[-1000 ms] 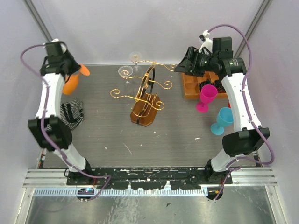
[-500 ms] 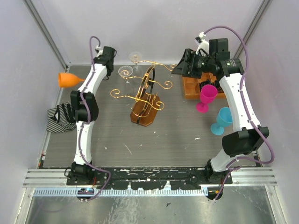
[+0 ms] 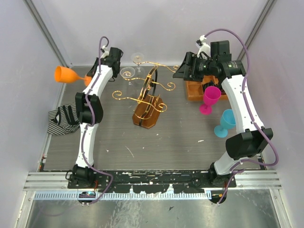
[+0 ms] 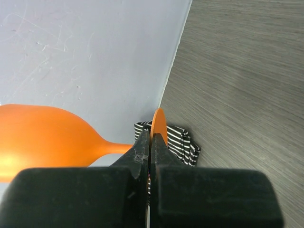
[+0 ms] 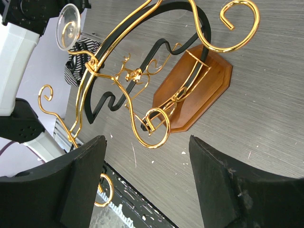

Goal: Take the wine glass off the wine glass rack

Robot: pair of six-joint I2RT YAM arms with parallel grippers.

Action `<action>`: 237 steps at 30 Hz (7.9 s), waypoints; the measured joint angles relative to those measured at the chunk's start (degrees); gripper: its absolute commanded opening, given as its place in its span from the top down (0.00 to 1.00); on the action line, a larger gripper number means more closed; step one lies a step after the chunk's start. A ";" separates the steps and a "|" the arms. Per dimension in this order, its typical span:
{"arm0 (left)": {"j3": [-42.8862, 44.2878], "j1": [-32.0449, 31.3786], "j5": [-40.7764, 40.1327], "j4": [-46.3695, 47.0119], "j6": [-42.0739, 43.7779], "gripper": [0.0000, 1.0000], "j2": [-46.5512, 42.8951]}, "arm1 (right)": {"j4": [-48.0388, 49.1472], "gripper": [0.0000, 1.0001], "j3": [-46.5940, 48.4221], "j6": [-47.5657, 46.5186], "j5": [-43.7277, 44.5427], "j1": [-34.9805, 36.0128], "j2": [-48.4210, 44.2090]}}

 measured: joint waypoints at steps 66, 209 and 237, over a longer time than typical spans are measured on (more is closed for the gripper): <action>-29.53 -0.37 32.02 48.15 25.40 1.00 -14.82 | 2.08 0.24 -3.87 0.07 -4.20 1.64 -0.22; -18.18 6.40 28.65 27.02 14.99 0.85 1.16 | 1.20 0.25 -4.81 -1.51 -2.64 5.18 5.42; -20.13 2.10 5.81 25.44 17.59 1.00 6.82 | 1.01 0.25 -4.48 -1.90 -2.91 5.35 5.70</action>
